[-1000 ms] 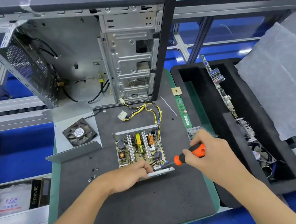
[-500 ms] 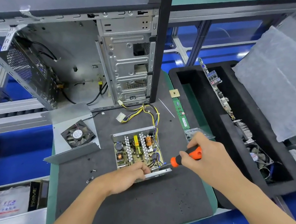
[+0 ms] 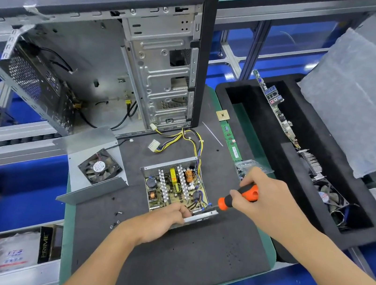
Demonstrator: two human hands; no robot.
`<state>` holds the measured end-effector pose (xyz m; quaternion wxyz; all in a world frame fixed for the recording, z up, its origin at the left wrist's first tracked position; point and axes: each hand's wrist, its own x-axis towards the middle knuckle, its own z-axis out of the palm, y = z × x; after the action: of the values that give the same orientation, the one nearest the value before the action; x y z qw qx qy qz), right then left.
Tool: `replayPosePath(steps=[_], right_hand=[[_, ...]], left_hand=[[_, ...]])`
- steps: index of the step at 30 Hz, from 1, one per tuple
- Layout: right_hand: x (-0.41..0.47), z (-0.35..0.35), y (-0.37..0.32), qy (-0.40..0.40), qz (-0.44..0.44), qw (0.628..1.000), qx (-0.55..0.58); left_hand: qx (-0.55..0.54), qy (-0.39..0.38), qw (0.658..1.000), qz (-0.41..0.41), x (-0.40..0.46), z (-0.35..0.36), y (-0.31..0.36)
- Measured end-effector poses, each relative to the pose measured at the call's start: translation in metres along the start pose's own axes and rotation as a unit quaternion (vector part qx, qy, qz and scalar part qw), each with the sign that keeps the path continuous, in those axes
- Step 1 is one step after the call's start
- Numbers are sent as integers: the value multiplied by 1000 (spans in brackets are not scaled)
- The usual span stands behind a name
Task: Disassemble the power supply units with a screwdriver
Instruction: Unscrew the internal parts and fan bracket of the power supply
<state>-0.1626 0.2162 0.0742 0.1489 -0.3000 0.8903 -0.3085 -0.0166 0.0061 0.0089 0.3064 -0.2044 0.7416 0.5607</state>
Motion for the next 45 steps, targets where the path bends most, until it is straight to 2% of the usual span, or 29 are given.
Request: replayPosePath(steps=[24,41,45], right_hand=[[4,5,2,24,20,999,-19],[-2,3,-10,-12,44,999,-26],[0,3,-17,-18,35,998,-58]], left_hand=[[-6,-10,1000,-13,-2,-2,-4],[-5,-10,1000,-11,5,0,-14],[34,28,998,-33,43,-1,-27]])
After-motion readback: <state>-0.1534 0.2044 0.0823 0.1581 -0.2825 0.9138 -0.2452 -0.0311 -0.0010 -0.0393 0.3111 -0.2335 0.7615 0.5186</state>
